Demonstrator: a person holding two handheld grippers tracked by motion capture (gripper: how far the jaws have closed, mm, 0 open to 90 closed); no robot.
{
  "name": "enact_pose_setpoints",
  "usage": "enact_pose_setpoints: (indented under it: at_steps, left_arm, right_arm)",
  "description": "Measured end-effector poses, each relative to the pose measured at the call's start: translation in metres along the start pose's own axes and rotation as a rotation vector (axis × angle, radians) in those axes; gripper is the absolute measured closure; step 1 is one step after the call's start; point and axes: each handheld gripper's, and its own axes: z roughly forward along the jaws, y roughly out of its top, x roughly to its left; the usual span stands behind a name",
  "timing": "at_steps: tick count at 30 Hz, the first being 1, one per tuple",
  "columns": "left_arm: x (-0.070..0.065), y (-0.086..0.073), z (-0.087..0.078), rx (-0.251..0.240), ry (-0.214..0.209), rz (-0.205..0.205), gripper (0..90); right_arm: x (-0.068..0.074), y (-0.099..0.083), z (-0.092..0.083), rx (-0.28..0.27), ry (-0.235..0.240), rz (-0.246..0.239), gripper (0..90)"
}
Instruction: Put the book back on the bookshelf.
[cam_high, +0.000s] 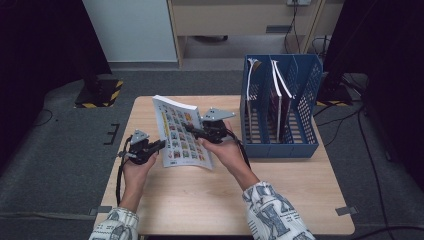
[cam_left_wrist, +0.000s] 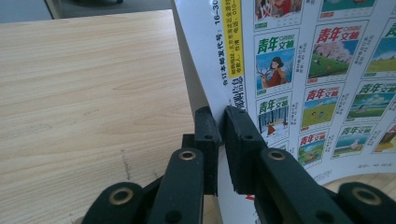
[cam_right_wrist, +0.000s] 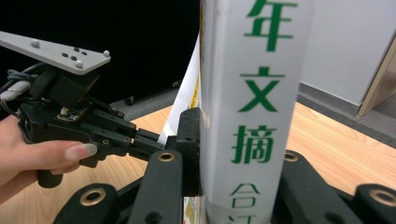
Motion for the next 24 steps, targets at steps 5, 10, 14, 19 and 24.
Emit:
enact_pose_setpoints:
  at_steps: [5, 10, 14, 19, 24]
  left_arm:
    - [-0.007, -0.001, -0.006, -0.004, 0.008, 0.048, 82.9]
    - [-0.015, -0.003, -0.013, -0.023, 0.004, 0.085, 82.6]
    - [-0.017, -0.004, -0.015, -0.033, -0.005, 0.104, 82.4]
    - [-0.016, -0.005, -0.018, -0.035, -0.023, 0.121, 82.5]
    - [-0.017, -0.006, -0.020, -0.037, -0.022, 0.133, 82.8]
  right_arm:
    - [-0.002, -0.006, -0.008, -0.004, -0.001, -0.005, 73.5]
    - [-0.004, -0.015, -0.022, -0.028, 0.009, 0.002, 73.3]
    - [-0.003, -0.019, -0.028, -0.048, 0.023, 0.006, 72.8]
    - [0.002, -0.020, -0.032, -0.060, 0.044, -0.013, 71.1]
    - [0.002, -0.020, -0.031, -0.065, 0.048, -0.015, 67.7]
